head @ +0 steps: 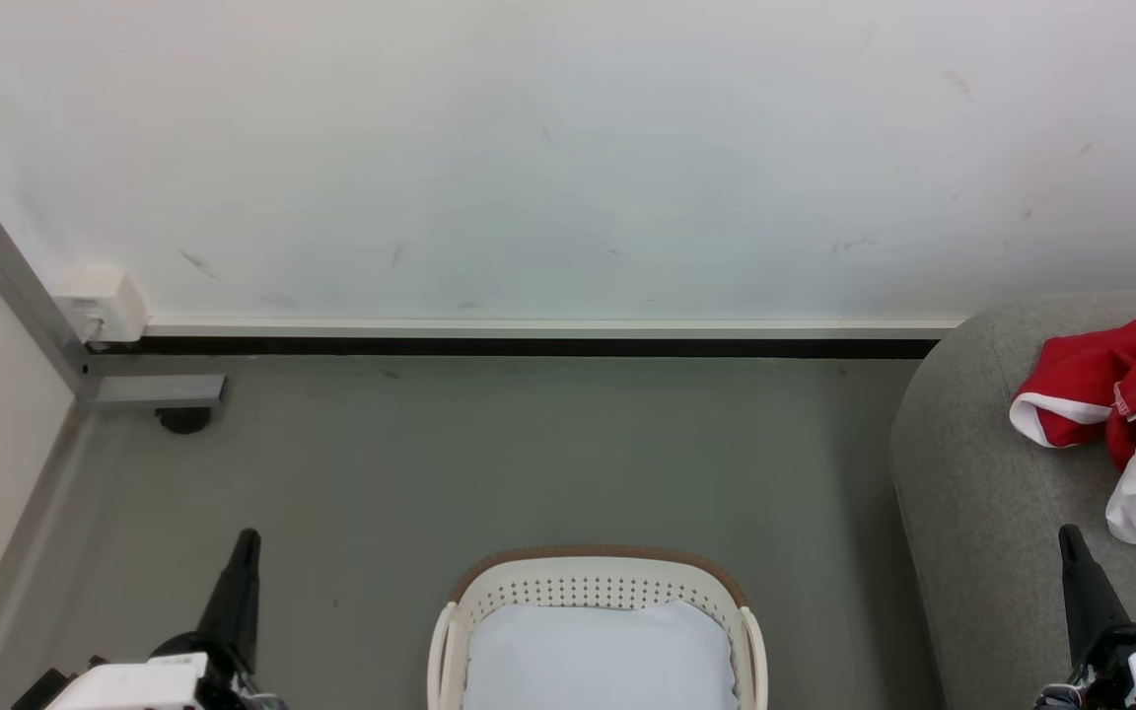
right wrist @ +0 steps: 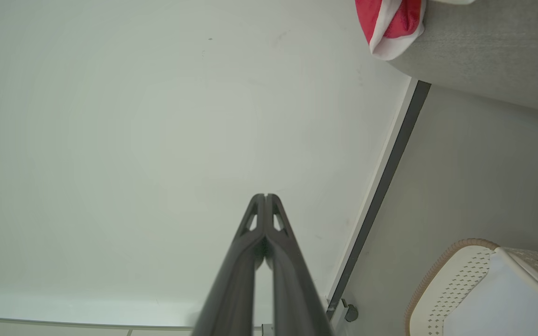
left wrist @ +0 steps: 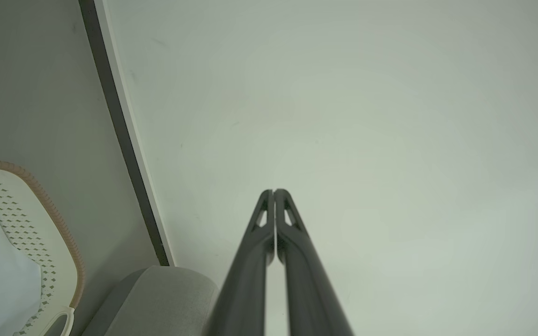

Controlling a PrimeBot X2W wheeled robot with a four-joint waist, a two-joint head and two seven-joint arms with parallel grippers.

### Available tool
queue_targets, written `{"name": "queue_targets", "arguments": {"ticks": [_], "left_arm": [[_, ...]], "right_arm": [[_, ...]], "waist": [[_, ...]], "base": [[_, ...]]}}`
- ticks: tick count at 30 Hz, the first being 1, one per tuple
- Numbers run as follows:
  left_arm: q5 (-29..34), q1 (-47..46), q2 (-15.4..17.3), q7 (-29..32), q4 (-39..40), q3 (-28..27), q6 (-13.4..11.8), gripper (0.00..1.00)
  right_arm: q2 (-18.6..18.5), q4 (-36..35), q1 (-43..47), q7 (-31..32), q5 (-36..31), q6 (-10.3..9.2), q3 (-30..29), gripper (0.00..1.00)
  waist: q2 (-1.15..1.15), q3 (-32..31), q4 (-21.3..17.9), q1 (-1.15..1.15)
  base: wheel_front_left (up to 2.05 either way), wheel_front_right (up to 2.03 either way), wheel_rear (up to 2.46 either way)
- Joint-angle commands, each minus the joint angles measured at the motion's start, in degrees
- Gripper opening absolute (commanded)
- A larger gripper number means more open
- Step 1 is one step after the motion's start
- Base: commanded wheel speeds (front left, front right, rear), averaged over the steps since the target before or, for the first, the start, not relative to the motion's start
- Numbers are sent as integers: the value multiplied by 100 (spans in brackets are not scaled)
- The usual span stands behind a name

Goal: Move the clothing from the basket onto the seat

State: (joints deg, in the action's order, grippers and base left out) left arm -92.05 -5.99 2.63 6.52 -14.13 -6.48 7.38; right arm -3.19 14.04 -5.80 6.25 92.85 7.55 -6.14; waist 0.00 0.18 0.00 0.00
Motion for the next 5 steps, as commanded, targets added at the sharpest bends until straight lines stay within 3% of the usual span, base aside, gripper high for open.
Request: {"name": "queue_targets", "arguments": {"ticks": [1,5], "left_arm": [[-68,-46,46,23,15,-16,20,0],[-68,-46,46,22,15,-15,20,0]], "right_arm": [[5,-7,-67,20,-31,-12,-24,0],[7,-7,-67,24,-33,-12,-27,0]], "waist": [[0,0,0,0],[0,0,0,0]], "base": [[0,0,0],[0,0,0]]}}
